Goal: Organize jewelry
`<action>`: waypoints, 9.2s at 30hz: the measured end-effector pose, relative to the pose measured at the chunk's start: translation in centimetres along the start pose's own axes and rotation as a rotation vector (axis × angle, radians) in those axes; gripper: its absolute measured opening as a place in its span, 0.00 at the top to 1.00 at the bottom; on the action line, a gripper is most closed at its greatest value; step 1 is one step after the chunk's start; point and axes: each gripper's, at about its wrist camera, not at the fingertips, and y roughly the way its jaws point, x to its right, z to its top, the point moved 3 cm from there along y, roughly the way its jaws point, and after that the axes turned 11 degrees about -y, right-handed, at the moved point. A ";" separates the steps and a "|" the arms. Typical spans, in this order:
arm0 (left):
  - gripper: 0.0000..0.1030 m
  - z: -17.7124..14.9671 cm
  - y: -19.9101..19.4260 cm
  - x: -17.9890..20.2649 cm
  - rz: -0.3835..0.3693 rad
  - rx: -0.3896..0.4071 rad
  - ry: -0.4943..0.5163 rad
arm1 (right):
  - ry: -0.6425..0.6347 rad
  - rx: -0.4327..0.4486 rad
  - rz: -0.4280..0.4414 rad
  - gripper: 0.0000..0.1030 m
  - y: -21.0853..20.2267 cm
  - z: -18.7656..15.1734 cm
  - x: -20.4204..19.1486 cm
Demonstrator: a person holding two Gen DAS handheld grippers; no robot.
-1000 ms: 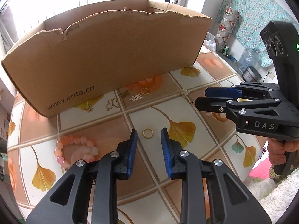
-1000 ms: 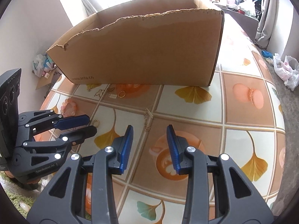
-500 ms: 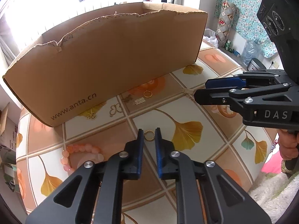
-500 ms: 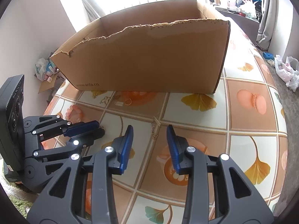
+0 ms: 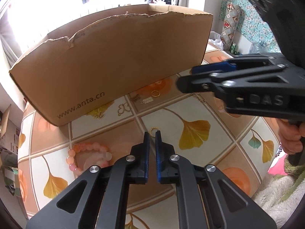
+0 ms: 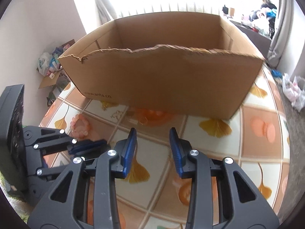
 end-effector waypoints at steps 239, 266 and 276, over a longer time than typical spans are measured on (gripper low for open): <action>0.52 1.8 -1.8 0.0 0.005 0.060 -0.020 | -0.039 -0.082 -0.029 0.84 1.5 -2.2 2.6; 0.77 4.5 2.7 -0.7 -0.051 -0.002 -0.086 | 0.058 -0.069 0.007 0.98 0.3 -3.6 4.6; 0.84 4.5 3.0 0.3 -0.008 0.023 -0.028 | 0.064 -0.060 0.012 0.98 -0.1 -3.8 5.1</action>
